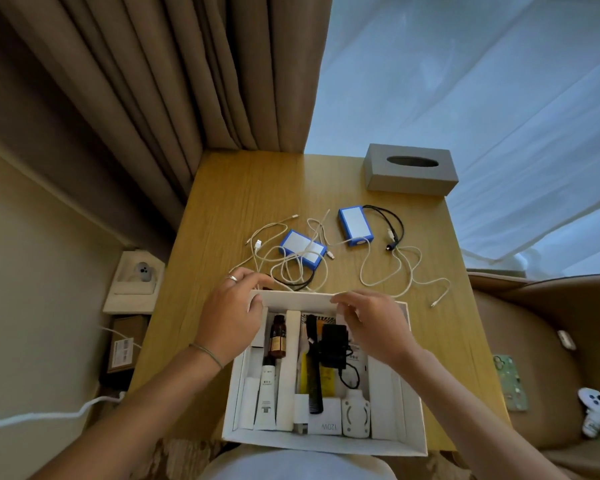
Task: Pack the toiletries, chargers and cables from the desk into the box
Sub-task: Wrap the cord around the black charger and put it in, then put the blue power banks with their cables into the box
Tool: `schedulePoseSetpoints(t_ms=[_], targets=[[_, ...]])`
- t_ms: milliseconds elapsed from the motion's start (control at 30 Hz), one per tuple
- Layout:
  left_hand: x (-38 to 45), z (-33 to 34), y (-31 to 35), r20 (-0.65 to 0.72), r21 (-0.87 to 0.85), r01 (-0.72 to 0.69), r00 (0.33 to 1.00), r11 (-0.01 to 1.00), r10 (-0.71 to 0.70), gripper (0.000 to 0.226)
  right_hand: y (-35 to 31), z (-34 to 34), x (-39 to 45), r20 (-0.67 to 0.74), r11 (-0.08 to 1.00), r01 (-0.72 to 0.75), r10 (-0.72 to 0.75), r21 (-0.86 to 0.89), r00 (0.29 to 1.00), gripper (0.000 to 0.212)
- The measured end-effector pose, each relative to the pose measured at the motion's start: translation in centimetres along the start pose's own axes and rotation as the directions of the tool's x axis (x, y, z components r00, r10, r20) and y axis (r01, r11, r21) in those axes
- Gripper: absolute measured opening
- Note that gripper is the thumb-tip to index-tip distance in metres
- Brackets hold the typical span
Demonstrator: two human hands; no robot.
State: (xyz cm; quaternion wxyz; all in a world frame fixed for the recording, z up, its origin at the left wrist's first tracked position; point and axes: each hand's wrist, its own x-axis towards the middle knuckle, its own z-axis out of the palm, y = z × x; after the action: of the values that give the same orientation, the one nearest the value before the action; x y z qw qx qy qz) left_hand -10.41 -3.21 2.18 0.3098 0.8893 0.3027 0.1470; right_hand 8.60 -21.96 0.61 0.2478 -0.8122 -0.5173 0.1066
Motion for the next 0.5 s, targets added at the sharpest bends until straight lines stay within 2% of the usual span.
schedulePoseSetpoints(t_ms=[133, 233, 367, 500], targets=[[2.9, 0.6, 1.9, 0.056, 0.008, -0.052, 0.997, 0.999, 0.051, 0.028, 0.9, -2.5, 2.1, -0.094, 0.965, -0.182, 0.202, 0.191, 0.975, 0.029], [5.2, 2.0, 3.1, 0.108, 0.027, -0.101, 0.989, 0.995, 0.097, 0.027, 2.8, -4.1, 3.4, -0.119, 0.914, -0.263, 0.311, 0.308, 0.943, 0.031], [8.6, 4.5, 5.4, 0.188, 0.03, -0.123, 0.975, 0.992, 0.115, 0.026, 7.0, -5.5, 4.6, -0.119, 0.84, -0.394, 0.464, 0.374, 0.878, 0.029], [11.7, 7.3, 7.0, 0.237, 0.05, -0.092, 0.969, 0.995, 0.078, 0.026, 11.2, -5.9, 5.7, -0.083, 0.789, -0.47, 0.54, 0.395, 0.837, 0.024]])
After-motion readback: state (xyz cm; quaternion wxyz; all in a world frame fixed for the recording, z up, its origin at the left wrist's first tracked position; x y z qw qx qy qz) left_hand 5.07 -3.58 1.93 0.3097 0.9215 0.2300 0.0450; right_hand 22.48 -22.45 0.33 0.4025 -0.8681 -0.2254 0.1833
